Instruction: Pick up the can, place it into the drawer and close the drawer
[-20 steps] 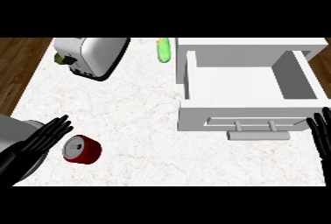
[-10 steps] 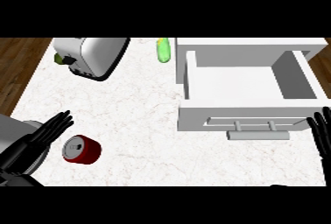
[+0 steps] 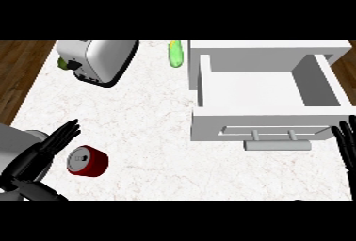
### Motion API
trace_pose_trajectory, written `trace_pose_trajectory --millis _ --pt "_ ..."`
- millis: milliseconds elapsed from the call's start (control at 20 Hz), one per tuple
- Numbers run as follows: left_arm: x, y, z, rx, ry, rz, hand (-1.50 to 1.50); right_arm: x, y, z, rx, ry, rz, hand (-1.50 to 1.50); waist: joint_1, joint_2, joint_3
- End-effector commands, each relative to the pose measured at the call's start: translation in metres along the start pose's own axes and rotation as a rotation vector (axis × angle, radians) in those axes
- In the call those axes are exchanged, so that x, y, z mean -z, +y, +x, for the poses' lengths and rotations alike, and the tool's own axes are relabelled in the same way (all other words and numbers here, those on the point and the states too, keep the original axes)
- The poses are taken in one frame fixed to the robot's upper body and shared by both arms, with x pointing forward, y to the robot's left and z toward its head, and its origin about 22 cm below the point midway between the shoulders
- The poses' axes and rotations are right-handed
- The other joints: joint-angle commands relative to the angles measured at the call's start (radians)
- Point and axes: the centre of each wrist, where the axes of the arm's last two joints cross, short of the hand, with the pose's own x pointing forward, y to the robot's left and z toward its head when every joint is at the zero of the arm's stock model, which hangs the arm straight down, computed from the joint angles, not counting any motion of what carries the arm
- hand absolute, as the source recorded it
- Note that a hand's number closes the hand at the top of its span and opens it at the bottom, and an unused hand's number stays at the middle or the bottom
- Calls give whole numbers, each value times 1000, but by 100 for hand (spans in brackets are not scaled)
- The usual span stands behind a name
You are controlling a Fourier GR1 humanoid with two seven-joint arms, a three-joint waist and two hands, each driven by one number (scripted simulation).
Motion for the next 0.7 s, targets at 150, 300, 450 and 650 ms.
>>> trace_pose_trajectory --millis 150,300,450,650 --pt "-8 6 -31 -23 -27 -64 -150 12 19 9 -20 -6 -2 -150 -1 2 -1" --pt "-18 22 -20 -19 -43 -41 -150 12 -2 14 7 -1 -14 -150 0 0 0" --pt "1 3 -38 -54 -1 -32 -150 11 7 7 -7 3 -21 -150 -7 3 -1" --pt "-15 2 -46 -47 7 1 -150 3 4 4 8 3 0 -150 -10 3 -1"
